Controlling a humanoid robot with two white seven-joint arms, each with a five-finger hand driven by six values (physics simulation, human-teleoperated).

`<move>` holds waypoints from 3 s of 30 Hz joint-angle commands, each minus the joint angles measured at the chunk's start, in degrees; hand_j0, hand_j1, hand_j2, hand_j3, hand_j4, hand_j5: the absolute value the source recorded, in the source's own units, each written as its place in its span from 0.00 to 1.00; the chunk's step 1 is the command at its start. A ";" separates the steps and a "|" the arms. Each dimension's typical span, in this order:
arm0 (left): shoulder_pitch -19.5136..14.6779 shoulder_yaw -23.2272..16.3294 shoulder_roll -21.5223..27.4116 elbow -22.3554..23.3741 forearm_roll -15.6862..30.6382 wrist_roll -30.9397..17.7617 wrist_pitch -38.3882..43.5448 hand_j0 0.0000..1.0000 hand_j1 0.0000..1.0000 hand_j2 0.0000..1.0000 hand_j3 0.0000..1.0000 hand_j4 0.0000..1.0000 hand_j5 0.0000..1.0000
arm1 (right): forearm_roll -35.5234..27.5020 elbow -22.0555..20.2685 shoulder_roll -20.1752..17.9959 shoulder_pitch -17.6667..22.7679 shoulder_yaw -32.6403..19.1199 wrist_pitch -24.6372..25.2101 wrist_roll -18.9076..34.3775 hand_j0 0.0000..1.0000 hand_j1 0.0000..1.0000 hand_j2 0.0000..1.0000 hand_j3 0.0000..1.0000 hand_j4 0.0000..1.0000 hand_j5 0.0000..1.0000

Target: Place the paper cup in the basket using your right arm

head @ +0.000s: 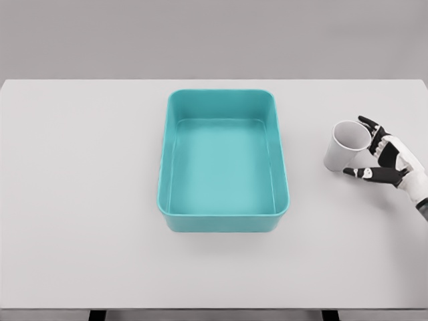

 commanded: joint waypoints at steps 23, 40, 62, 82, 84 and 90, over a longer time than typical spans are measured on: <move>0.00 0.01 0.00 -0.01 0.02 -0.01 0.00 1.00 1.00 1.00 1.00 1.00 1.00 | -0.26 1.17 1.98 -1.76 2.67 -0.27 0.00 0.78 0.78 0.78 0.78 0.78 0.78; 0.00 0.01 0.00 -0.01 0.02 -0.01 0.00 1.00 1.00 1.00 1.00 1.00 1.00 | -0.53 -2.87 1.89 -1.85 1.79 0.08 0.00 0.64 0.64 0.64 0.64 0.64 0.64; 0.00 0.01 0.00 -0.01 0.02 -0.01 0.00 1.00 1.00 1.00 1.00 1.00 1.00 | -0.35 -15.00 1.98 -3.78 2.14 0.43 0.00 0.64 0.64 0.64 0.64 0.64 0.64; 0.00 0.01 0.00 -0.01 0.02 -0.01 0.00 1.00 1.00 1.00 1.00 1.00 1.00 | 4.66 -16.32 6.63 -10.46 10.05 0.78 0.00 0.64 0.64 0.64 0.64 0.64 0.64; 0.00 0.01 0.00 -0.01 0.02 -0.01 0.00 1.00 1.00 1.00 1.00 1.00 1.00 | 5.45 -16.32 6.99 -10.99 10.93 0.78 0.00 0.64 0.64 0.64 0.64 0.64 0.64; 0.00 0.01 0.00 -0.01 0.02 -0.01 0.00 1.00 1.00 1.00 1.00 1.00 1.00 | 7.56 -16.32 7.08 -13.36 14.62 0.69 0.00 0.64 0.64 0.64 0.64 0.64 0.64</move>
